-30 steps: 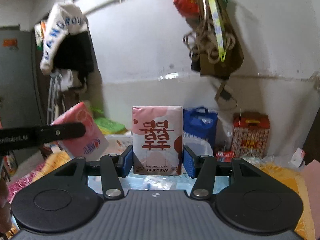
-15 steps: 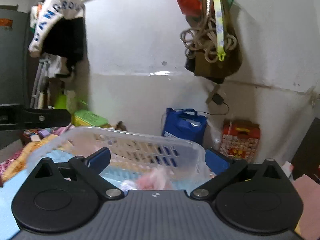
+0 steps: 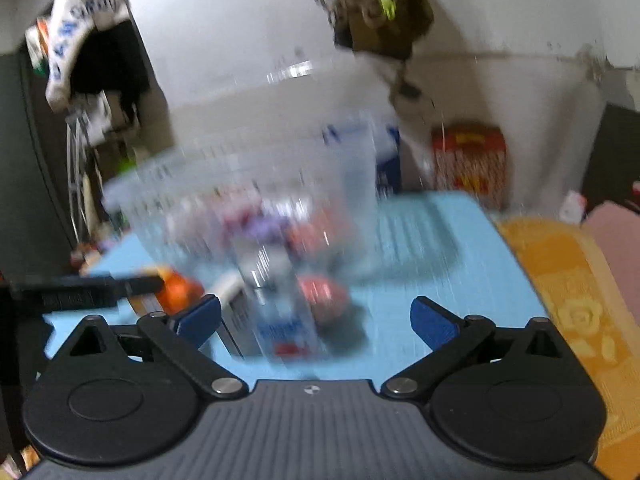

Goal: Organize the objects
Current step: 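Grasp the orange-capped bottle with the left gripper while the right grasps the candy jar, then lift the bottle and candy jar toward the basket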

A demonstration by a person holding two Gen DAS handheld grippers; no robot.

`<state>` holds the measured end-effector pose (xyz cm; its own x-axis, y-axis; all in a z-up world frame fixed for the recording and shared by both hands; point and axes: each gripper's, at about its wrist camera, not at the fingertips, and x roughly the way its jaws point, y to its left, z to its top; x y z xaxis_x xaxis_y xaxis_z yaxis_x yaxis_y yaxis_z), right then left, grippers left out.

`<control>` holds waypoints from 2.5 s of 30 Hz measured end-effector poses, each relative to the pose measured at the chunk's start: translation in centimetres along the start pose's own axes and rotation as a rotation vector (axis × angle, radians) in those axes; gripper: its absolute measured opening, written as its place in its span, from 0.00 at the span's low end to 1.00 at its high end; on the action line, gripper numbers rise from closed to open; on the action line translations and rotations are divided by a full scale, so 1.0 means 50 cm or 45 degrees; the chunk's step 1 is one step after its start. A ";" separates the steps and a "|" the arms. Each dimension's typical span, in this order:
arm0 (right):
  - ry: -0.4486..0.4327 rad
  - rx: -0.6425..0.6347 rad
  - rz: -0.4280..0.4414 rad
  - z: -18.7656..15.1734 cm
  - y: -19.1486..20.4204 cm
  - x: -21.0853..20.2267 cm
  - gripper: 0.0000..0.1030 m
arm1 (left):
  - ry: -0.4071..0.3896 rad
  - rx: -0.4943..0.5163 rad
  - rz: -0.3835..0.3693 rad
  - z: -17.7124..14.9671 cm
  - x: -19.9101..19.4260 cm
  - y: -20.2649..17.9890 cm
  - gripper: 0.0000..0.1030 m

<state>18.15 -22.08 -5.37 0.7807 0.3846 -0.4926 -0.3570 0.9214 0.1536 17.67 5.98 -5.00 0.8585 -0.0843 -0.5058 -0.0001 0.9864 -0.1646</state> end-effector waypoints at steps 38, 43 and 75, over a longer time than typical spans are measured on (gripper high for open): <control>0.033 -0.223 0.013 -0.020 0.051 0.050 0.43 | 0.019 0.129 0.093 -0.027 0.035 -0.053 0.84; 0.015 -0.207 0.011 -0.014 0.042 0.034 0.43 | -0.047 0.203 0.079 -0.036 0.018 -0.072 0.84; -0.146 -0.128 0.127 0.029 0.026 -0.079 0.43 | -0.258 0.271 0.009 -0.012 -0.155 -0.106 0.84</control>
<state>15.35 -22.33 -1.98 0.7900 0.4829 -0.3777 -0.4806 0.8703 0.1076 10.72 1.32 -0.70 0.9439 -0.0686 -0.3231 0.0828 0.9961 0.0302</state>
